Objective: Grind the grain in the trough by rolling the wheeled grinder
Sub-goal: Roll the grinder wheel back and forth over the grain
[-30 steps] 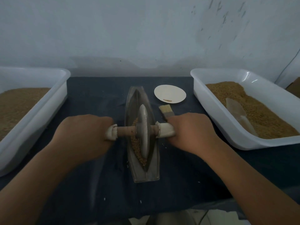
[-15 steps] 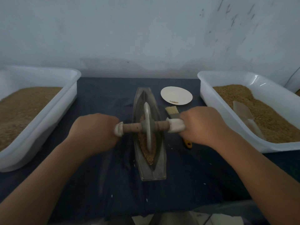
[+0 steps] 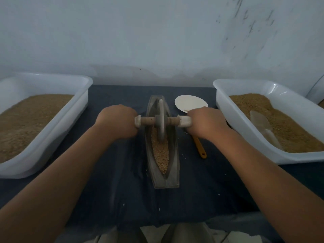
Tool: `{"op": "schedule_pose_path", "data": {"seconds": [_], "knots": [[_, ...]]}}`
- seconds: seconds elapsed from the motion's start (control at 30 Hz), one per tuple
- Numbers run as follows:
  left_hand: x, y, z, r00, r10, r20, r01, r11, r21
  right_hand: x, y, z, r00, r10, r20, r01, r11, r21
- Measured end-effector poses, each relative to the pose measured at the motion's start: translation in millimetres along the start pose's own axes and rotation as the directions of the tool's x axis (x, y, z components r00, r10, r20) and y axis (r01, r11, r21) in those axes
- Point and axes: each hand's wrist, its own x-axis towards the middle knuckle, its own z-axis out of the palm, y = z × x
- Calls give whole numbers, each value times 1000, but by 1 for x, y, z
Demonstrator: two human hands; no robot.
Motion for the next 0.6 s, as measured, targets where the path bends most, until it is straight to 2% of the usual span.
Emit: {"op": "schedule_pose_path", "data": {"seconds": [0.17, 0.23, 0.37, 0.5, 0.6], "knots": [[-58, 5, 5, 990, 102, -101, -90, 990, 113, -54, 7, 5, 991, -135, -27, 134, 991, -28], [-67, 3, 4, 983, 132, -126, -114, 984, 139, -72, 6, 6, 989, -136, -51, 134, 990, -33], [-47, 4, 6, 995, 62, -74, -52, 989, 135, -60, -3, 8, 995, -52, -80, 52, 999, -3], [4, 2, 7, 996, -45, -75, 48, 998, 50, -9, -9, 7, 995, 31, -94, -30, 1000, 7], [21, 0, 3, 996, -70, -61, 69, 998, -7, 9, -12, 0, 996, 56, -74, -55, 998, 25]]}}
